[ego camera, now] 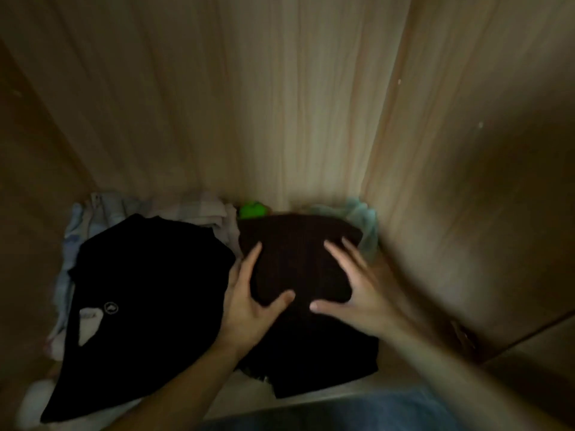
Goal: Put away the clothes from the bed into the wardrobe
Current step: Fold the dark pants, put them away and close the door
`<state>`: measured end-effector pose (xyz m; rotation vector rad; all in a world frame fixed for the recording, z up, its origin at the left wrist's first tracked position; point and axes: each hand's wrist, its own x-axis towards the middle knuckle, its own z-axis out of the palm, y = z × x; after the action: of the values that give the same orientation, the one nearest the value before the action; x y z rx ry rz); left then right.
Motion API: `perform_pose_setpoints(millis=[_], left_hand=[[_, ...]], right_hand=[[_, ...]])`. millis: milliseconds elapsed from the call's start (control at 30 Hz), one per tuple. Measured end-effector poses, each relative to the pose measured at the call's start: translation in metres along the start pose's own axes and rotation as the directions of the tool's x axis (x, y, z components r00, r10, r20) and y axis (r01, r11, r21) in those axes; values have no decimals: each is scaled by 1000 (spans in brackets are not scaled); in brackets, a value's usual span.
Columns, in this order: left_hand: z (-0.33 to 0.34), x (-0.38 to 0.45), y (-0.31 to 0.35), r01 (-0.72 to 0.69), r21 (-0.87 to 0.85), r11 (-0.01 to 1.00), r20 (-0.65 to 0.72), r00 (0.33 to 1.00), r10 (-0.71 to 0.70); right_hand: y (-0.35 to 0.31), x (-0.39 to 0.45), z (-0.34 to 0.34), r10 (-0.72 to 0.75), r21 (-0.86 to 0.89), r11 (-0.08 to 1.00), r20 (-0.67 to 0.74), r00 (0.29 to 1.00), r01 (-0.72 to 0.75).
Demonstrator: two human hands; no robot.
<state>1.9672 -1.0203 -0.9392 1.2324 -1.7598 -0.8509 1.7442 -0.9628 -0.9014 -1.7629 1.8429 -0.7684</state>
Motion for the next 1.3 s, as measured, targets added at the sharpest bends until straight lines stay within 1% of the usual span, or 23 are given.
perform_pose_setpoints(millis=[33,67,133,200,267,300,333,367,400,433,467,500,567,633,733,800,1000,1067,1167,1233,1300], left_hand=[[8,-12,-17,44,54,998,25,999,-45],[13,-18,-28,67,92,994,37,997,-71],[16,-20,-35,76,151,986,64,994,-87],[14,-18,-28,81,266,961,147,981,-124],[10,-16,-19,81,452,888,206,959,-192],[8,-16,-14,70,555,829,198,957,-213],[6,-17,-8,36,648,761,174,965,-194],[6,-17,-2,-30,705,709,161,980,-119],[7,-17,3,-117,714,690,171,985,-9],[8,-17,6,-201,694,691,198,976,85],[11,-15,5,-269,666,695,233,961,149],[14,-15,0,-314,652,690,277,946,168],[18,-16,-10,-317,655,686,341,934,106],[23,-20,-21,-282,671,686,354,934,38],[33,-20,-30,-263,696,668,345,938,10],[42,-16,-38,-256,703,664,345,939,-4],[60,-1,-62,-225,715,662,290,957,13],[61,-4,-60,-234,718,655,291,956,22],[52,-10,-44,-216,706,674,305,952,-14],[45,-17,-28,-219,704,675,320,947,-27],[37,-27,-10,-272,705,655,367,930,-9]], right_hand=[[12,-9,17,98,-32,995,97,990,-96],[22,-14,29,179,-64,983,157,971,-171],[31,-18,37,235,-121,968,157,959,-218],[32,-18,36,251,-185,958,162,954,-221],[30,-19,34,266,-235,946,170,949,-223],[28,-18,33,272,-255,940,163,948,-226],[26,-18,34,271,-281,933,147,951,-223],[23,-16,34,265,-320,923,123,956,-214],[20,-14,35,249,-367,908,93,964,-199],[16,-12,37,222,-409,895,59,973,-179],[12,-9,39,185,-435,888,34,982,-152],[9,-7,42,151,-445,886,21,988,-126],[6,-5,51,117,-455,886,25,993,-93],[11,-4,61,113,-474,876,25,993,-88],[24,1,73,108,-503,859,-9,994,-98],[35,6,83,92,-493,864,-36,995,-97],[61,26,99,30,-491,868,-89,996,-71],[60,26,97,21,-488,870,-95,995,-65],[51,18,92,59,-457,885,-86,995,-92],[41,11,84,86,-414,905,-54,995,-101],[34,-3,72,86,-400,914,17,996,-72]])
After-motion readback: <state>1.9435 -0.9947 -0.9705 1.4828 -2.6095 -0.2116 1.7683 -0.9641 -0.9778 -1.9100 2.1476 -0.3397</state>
